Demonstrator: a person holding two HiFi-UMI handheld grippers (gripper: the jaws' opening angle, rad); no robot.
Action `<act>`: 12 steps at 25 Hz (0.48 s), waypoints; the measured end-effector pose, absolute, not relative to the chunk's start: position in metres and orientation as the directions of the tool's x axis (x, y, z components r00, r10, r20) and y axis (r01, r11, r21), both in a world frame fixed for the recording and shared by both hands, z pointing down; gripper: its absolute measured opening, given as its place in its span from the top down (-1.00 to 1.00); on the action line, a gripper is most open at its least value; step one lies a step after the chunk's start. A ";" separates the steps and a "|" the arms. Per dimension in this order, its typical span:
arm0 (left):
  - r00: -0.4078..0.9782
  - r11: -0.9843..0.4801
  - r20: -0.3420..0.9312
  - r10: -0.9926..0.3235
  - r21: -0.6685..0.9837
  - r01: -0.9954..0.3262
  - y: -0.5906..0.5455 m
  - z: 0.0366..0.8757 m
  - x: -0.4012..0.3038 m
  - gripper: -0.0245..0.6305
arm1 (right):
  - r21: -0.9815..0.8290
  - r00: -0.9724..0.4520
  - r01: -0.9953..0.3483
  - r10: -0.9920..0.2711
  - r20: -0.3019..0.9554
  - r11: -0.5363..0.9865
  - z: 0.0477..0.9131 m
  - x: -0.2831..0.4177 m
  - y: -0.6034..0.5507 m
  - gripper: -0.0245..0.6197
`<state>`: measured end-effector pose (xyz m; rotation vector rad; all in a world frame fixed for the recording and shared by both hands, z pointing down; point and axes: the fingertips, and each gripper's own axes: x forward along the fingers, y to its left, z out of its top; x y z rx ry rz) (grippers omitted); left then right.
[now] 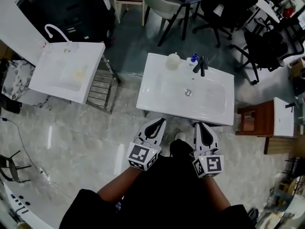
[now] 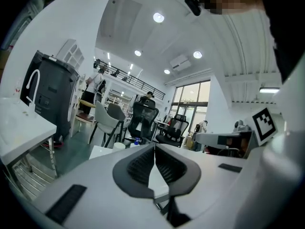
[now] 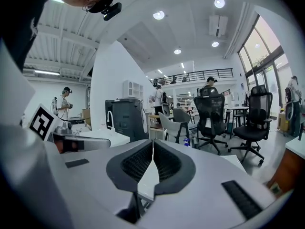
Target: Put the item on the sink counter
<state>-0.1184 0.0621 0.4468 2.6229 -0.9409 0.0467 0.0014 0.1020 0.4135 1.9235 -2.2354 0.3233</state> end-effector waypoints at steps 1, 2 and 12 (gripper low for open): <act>0.780 -0.719 0.135 -0.611 0.320 -0.618 0.066 0.441 -0.121 0.87 | -0.055 -0.159 -0.987 -0.950 0.269 0.149 0.411 -0.001 0.101 0.82; 0.783 -0.721 0.124 -0.609 0.325 -0.612 0.068 0.435 -0.123 0.88 | -0.059 -0.166 -0.986 -0.951 0.261 0.156 0.408 -0.003 0.100 0.82; 0.758 -0.726 0.126 -0.641 0.221 -0.651 0.087 0.396 -0.086 0.88 | -0.028 -0.187 -0.982 -0.967 0.175 0.185 0.384 0.019 0.116 0.82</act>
